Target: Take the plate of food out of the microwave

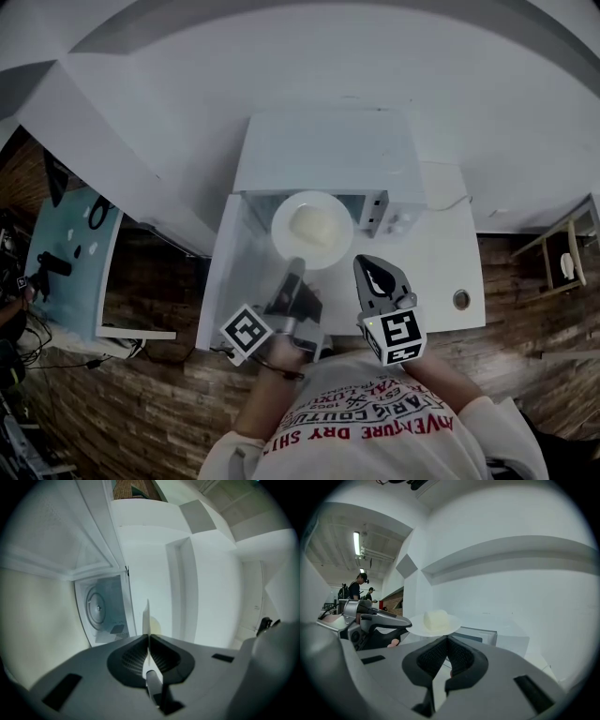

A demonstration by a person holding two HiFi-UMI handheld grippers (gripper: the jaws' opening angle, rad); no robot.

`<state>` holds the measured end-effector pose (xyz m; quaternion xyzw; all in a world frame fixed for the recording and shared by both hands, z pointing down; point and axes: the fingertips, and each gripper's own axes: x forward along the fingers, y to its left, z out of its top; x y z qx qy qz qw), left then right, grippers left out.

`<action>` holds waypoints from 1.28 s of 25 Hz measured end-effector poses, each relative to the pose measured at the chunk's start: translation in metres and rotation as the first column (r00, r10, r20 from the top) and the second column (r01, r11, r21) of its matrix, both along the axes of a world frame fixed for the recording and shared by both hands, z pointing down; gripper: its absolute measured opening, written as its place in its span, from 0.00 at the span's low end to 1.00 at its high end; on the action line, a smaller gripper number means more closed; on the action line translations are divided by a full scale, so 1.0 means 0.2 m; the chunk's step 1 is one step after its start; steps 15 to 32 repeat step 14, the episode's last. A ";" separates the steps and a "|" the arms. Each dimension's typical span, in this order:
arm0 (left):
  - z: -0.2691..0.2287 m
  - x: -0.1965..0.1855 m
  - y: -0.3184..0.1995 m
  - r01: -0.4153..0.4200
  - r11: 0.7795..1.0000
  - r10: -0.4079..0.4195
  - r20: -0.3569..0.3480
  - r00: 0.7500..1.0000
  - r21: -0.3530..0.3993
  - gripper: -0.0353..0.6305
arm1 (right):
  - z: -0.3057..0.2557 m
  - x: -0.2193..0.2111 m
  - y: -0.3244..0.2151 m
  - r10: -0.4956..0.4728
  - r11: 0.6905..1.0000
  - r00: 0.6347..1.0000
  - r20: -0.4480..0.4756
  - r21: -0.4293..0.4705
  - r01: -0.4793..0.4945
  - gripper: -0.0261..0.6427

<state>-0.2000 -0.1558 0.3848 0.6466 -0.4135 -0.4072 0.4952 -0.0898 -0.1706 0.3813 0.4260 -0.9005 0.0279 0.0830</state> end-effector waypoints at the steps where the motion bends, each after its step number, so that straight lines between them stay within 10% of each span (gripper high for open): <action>1: 0.00 0.00 0.00 0.001 1.000 -0.001 -0.002 1.000 -0.003 0.08 | 0.00 0.00 0.00 -0.003 1.000 1.000 -0.002 0.003 0.003 0.06; 32: 0.02 -0.01 0.02 0.000 1.000 0.000 -0.011 1.000 -0.013 0.08 | 0.01 -0.03 0.02 -0.011 1.000 1.000 -0.012 0.003 0.011 0.06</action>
